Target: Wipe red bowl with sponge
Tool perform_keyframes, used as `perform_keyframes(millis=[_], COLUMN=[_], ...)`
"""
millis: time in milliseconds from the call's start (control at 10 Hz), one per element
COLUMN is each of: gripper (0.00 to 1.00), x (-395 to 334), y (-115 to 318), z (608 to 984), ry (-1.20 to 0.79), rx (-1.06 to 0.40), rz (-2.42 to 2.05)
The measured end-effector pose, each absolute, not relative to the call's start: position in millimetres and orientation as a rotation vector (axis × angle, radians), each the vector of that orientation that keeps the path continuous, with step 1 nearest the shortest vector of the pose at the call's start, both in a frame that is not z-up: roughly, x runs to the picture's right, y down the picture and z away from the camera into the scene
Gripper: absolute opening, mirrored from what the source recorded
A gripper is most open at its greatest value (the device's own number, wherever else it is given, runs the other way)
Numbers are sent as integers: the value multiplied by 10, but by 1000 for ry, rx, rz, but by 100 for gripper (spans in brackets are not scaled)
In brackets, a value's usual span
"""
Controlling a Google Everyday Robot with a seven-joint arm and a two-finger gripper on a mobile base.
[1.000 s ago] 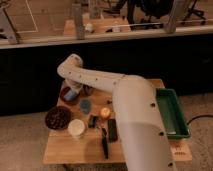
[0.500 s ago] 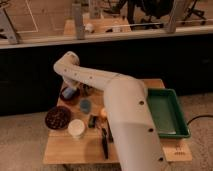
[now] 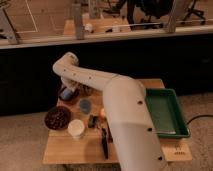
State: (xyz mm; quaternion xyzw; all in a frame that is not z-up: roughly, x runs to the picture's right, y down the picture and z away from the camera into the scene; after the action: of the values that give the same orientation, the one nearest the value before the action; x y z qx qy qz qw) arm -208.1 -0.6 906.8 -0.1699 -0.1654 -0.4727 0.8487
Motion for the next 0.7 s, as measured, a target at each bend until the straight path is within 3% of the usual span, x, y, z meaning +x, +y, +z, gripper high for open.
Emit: perform_keyframes(millis=[700], gripper=[0], x=[-1701], y=[43], z=[8988], ry=[-278], rx=[-386], rz=[-1010])
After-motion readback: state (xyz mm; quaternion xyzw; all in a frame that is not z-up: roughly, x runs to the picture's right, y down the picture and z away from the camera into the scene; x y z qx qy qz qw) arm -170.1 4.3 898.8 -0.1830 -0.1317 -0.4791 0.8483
